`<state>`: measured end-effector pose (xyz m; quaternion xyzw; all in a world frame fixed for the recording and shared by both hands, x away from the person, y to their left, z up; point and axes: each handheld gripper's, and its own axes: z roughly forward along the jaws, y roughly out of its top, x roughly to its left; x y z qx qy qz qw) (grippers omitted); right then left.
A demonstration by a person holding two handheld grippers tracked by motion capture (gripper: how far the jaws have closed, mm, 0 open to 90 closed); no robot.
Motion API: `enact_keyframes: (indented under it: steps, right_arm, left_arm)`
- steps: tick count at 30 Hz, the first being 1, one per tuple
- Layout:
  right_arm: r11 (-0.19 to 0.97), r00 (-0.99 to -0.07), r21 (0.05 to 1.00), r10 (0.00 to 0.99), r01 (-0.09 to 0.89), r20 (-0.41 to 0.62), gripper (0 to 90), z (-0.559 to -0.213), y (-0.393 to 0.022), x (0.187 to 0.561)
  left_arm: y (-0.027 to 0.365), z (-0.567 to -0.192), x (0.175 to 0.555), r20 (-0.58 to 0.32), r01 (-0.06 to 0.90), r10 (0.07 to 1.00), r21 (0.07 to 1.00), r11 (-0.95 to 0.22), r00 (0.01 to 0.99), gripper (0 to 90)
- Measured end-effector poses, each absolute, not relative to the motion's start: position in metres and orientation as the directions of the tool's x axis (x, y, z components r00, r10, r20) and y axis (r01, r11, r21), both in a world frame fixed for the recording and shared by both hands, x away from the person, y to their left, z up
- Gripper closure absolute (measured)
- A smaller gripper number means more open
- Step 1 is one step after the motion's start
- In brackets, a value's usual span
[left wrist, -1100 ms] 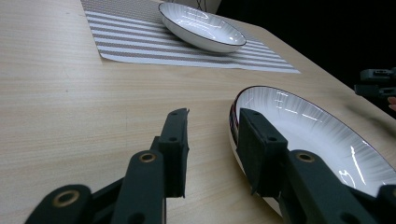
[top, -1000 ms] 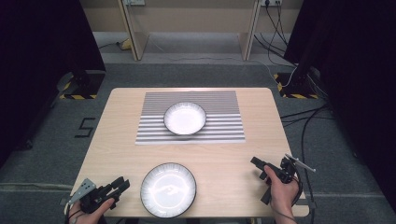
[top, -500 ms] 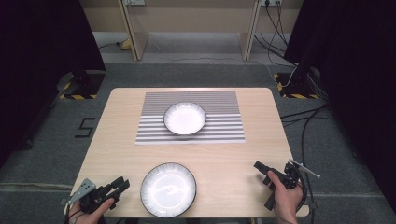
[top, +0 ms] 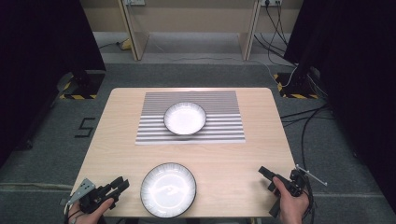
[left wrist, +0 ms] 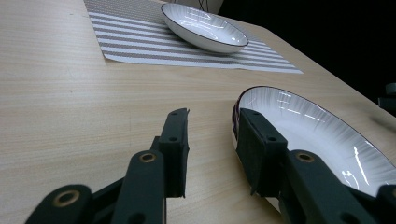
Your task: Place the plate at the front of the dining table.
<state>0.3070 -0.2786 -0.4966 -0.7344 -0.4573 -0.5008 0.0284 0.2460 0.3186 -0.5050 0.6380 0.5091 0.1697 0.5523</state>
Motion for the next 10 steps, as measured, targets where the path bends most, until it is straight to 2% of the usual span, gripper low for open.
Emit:
enact_keyframes:
  steps: [10]
  right_arm:
    - [-0.595, 0.092, 0.413, 0.637, 0.689, 0.765, 52.5, -0.4957, -0.2861, 0.3024]
  left_arm:
    - [0.3174, -0.5054, 0.2463, -0.343, 0.464, 0.838, 0.877, 0.125, 0.425, 62.9]
